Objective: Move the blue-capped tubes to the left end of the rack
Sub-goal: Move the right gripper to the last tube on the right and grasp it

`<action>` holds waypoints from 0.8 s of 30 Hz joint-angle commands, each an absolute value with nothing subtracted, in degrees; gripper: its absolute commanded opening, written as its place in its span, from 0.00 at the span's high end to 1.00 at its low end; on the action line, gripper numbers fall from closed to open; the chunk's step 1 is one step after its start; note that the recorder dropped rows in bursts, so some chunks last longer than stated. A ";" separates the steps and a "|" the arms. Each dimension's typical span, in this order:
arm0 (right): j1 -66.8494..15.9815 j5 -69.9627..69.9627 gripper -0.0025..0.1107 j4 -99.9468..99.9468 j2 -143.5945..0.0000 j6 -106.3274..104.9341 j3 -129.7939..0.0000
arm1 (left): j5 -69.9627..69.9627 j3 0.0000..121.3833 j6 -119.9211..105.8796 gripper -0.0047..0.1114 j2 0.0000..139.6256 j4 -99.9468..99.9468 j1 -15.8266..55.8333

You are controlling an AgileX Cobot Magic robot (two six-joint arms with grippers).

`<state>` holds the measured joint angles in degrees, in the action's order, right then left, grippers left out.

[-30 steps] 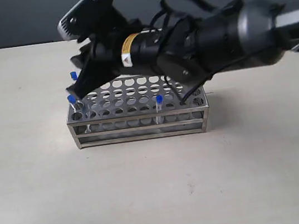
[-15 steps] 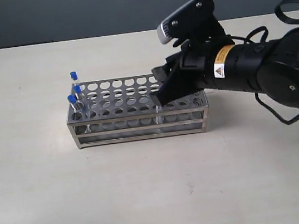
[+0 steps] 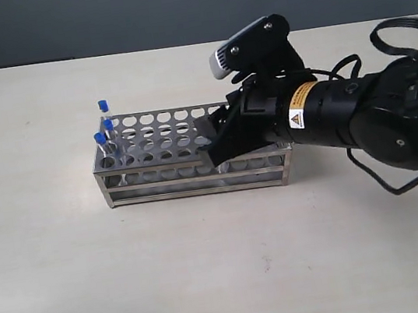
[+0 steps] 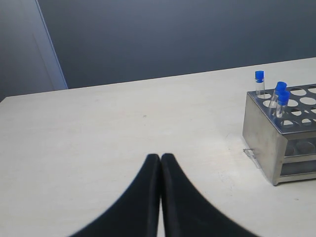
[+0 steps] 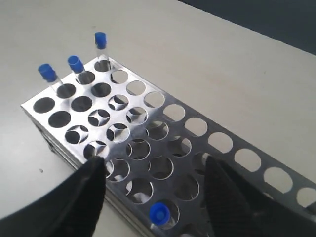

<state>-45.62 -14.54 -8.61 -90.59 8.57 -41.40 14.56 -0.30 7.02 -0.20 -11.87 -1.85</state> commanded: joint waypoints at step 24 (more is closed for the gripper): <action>-45.75 -22.69 0.98 -8.95 -96.70 7.46 -43.70 | 14.09 0.00 7.06 0.95 0.00 -11.57 -1.60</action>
<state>-45.64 -20.93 -8.34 -99.39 8.10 -41.91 14.56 -0.30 7.02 -0.20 -11.87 -1.85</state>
